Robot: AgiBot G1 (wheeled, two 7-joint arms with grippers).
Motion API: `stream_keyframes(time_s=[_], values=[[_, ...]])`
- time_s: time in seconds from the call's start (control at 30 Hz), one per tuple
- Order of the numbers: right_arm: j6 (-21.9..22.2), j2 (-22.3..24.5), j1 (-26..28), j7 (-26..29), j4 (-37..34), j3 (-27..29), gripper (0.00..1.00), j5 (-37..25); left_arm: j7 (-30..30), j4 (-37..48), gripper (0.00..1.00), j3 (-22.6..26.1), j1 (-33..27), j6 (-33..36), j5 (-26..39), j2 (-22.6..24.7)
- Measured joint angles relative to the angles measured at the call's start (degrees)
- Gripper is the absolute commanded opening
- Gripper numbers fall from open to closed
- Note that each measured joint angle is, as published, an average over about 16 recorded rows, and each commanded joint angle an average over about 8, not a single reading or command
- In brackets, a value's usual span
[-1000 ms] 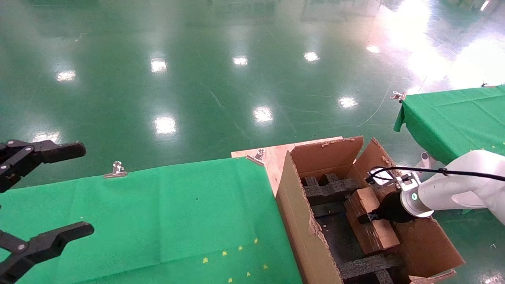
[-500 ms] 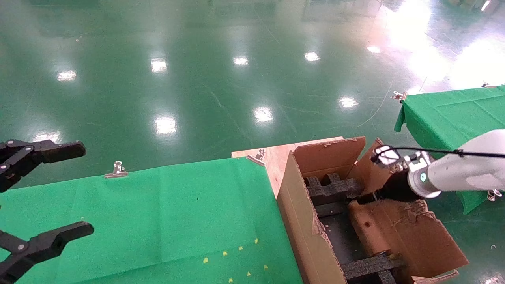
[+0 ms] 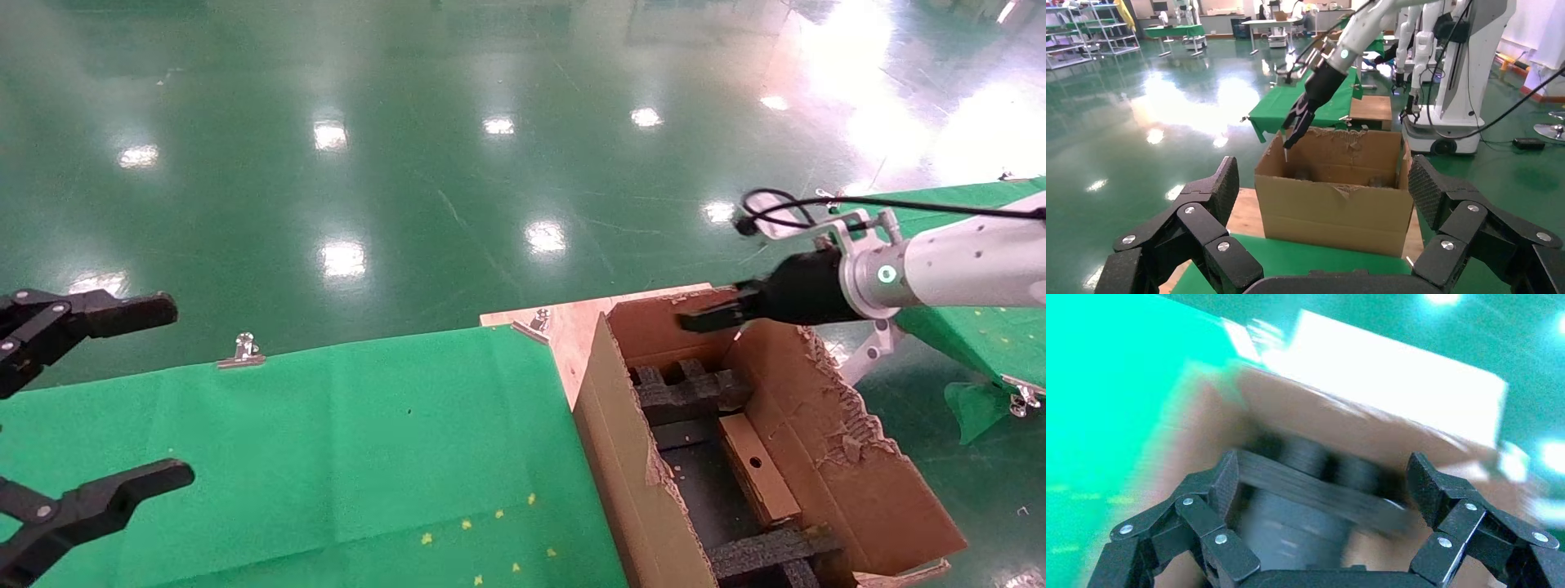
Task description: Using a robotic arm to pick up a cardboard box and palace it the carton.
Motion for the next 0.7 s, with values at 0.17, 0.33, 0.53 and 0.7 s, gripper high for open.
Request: stream_keyframes(time_s=[0.17,0.33,0.53,0.7], values=[[-4.7,3.5,1.5,-5.1,6.5,4.1,1.0,7.0,0.0,0.0,1.0,0.0,0.0,0.0,0.0,0.0],[-10.0,5.8,1.0,-9.7,9.3,7.9,1.0,14.8,0.0,0.0,1.0,0.0,0.0,0.0,0.0,0.0],[-14.2,7.0,-0.5,-12.7,9.6,10.5,1.0,21.6,0.0,0.0,1.0,0.0,0.0,0.0,0.0,0.0],[-15.5,7.3,-1.4,-13.4,9.5,11.7,1.0,23.3,0.0,0.0,1.0,0.0,0.0,0.0,0.0,0.0]])
